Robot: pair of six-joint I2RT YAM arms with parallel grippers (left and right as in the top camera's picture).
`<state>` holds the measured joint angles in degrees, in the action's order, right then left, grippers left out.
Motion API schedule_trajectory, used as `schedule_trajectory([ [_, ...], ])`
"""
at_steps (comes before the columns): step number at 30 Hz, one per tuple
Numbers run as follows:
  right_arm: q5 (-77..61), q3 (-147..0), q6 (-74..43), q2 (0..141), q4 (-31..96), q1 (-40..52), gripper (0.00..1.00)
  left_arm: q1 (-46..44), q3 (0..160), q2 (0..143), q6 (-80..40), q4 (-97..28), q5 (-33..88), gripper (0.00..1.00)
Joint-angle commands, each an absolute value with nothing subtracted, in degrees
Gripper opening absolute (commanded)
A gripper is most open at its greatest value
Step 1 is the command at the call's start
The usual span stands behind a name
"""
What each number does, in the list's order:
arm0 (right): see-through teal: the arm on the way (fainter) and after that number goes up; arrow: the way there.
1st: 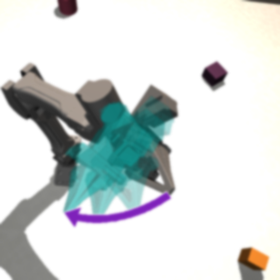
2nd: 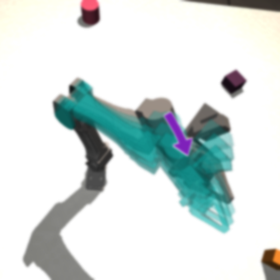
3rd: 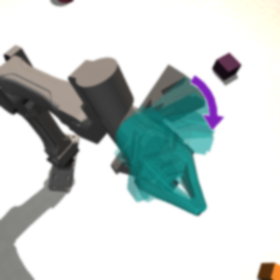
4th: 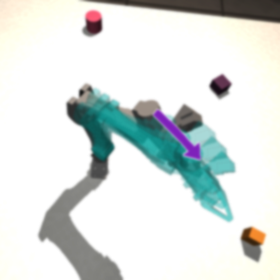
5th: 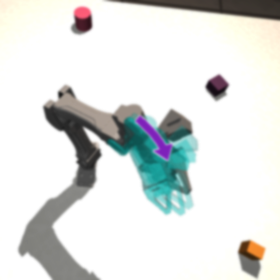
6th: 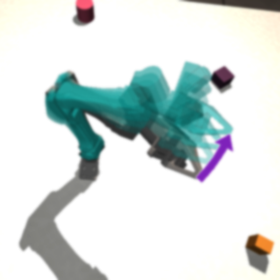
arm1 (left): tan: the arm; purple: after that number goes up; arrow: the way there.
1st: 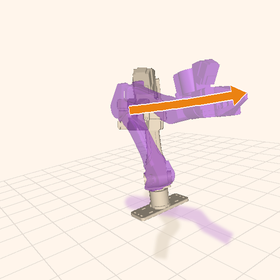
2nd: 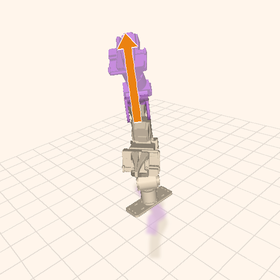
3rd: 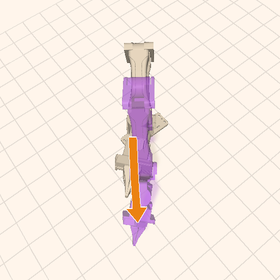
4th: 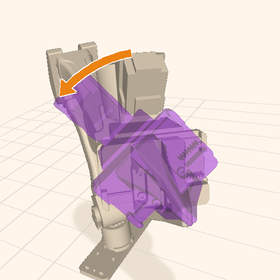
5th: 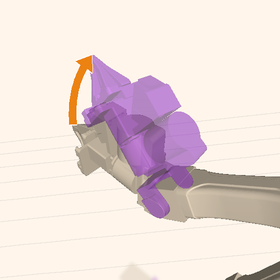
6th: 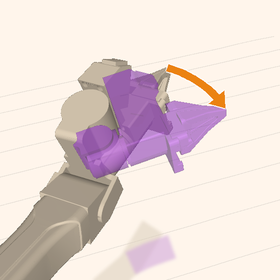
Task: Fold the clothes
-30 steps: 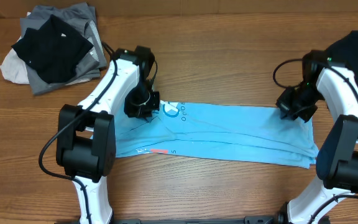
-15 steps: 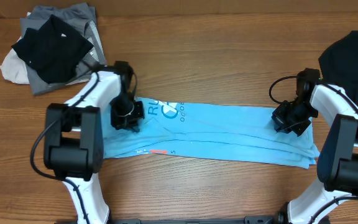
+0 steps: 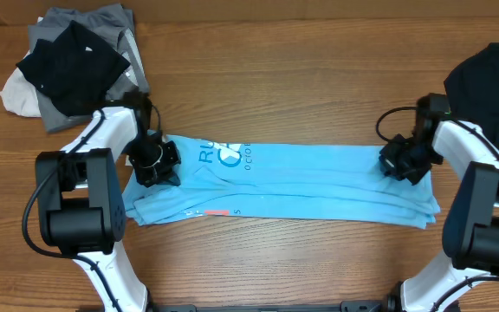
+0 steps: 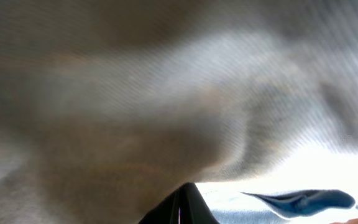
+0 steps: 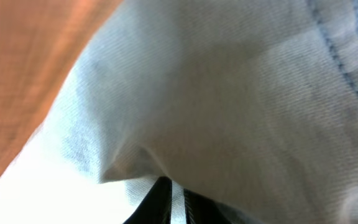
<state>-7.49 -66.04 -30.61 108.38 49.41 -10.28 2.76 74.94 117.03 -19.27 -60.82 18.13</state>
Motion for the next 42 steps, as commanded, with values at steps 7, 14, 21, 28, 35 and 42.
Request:
schedule_trajectory([
  [7,-5.28,-64.88,-30.09,109.43,43.31,-3.29,0.15,14.35,72.75,118.76,-22.28,-61.65,4.78,0.04],
  [14,0.95,-65.87,-31.66,109.43,43.44,-3.38,0.24,19.35,73.08,118.72,-22.28,-61.39,3.42,0.04],
  [21,2.50,-76.20,-31.48,109.38,53.28,-3.38,0.27,18.61,77.95,117.91,-20.75,-64.84,3.68,0.04],
  [28,2.50,-91.55,-30.44,108.90,67.16,-3.60,0.32,17.54,87.42,114.52,-20.78,-73.30,4.08,0.04],
  [35,2.52,-96.53,-29.63,103.61,75.31,-4.16,0.80,17.19,92.20,104.77,-20.73,-77.71,4.08,0.14],
  [42,0.64,-95.26,-24.84,99.77,80.29,-12.60,1.00,17.21,92.20,95.66,-19.46,-82.81,4.80,1.00],
])
